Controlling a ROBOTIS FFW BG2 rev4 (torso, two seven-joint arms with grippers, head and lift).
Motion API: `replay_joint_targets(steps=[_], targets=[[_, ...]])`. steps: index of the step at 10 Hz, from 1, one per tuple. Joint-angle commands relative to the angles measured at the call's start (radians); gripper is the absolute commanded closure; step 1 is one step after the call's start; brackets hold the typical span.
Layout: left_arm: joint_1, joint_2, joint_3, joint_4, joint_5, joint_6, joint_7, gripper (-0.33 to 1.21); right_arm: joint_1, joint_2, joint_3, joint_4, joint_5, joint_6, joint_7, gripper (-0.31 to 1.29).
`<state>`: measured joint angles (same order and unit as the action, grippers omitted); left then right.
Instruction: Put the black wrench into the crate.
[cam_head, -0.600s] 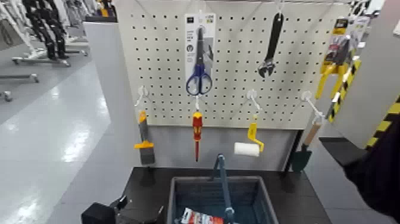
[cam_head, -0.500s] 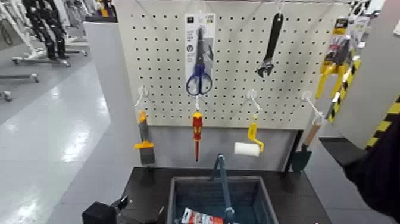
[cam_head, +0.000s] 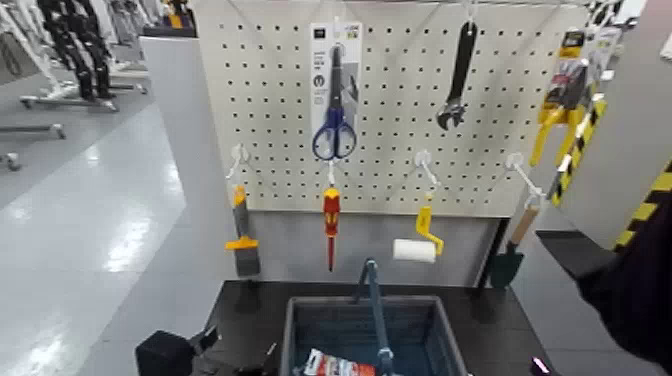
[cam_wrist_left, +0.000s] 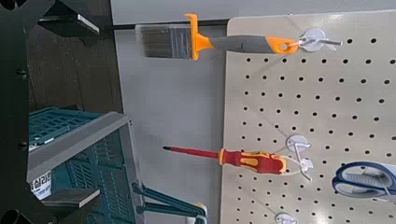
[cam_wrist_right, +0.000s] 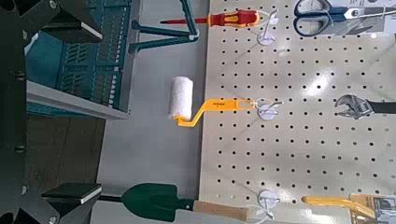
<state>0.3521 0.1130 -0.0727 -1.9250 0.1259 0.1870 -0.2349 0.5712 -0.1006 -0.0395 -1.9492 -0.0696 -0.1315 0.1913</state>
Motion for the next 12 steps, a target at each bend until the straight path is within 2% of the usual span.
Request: replay_joint_targets(steps=[1, 4, 6, 7, 12], targets=[[-0.010, -0.001, 0.010, 0.011, -0.035, 0.002, -0.037, 0.10, -0.074, 0.005, -0.030, -0.040, -0.016, 0.115, 0.063, 0.16], [-0.022, -0.010, 0.030, 0.018, -0.049, 0.022, -0.112, 0.10, -0.162, 0.033, -0.076, -0.074, -0.035, 0.196, 0.145, 0.16], [-0.031, -0.012, 0.031, 0.018, -0.046, 0.051, -0.133, 0.10, -0.225, 0.032, -0.086, -0.080, -0.076, 0.233, 0.157, 0.16], [-0.033, -0.012, 0.033, 0.018, -0.046, 0.052, -0.139, 0.10, -0.255, 0.030, -0.086, -0.073, -0.101, 0.243, 0.169, 0.16], [-0.054, -0.012, 0.036, 0.043, -0.045, 0.034, -0.190, 0.10, -0.438, -0.004, -0.074, -0.059, -0.131, 0.317, 0.215, 0.16]])
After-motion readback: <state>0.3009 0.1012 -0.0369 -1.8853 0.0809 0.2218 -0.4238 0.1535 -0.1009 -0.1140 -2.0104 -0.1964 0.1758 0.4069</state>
